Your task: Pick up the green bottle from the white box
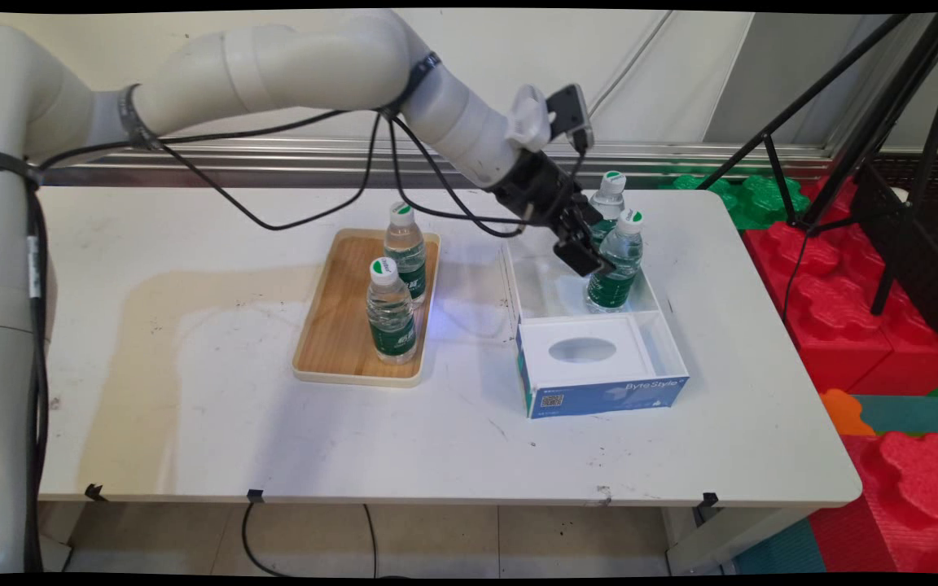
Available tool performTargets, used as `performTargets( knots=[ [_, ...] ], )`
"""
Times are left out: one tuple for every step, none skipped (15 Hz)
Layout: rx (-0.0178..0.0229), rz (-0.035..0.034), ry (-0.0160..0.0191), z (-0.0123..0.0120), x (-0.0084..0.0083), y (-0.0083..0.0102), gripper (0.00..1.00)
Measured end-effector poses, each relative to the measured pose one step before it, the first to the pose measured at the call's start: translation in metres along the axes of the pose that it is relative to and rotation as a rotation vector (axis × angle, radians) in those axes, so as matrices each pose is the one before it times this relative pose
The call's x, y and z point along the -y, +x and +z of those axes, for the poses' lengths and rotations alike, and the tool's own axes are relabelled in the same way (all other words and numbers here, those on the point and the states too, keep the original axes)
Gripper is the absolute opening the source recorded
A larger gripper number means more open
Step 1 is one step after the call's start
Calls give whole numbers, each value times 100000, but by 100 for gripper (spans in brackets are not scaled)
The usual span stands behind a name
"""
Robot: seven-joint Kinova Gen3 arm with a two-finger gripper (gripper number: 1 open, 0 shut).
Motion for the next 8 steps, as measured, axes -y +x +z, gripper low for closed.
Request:
performTargets(
  knots=[
    [375, -303, -73, 689, 79, 14, 100],
    [196, -224, -45, 446, 51, 21, 100],
    [266, -376, -60, 656, 88, 45, 100],
    [208, -434, -16, 709, 99, 67, 100],
    [108, -423, -103, 675, 97, 80, 100],
    [45, -262, -44, 522, 83, 76, 100],
    [36, -193, -20, 324, 59, 43, 100],
    [31, -257, -26, 438, 78, 55, 100]
  ],
)
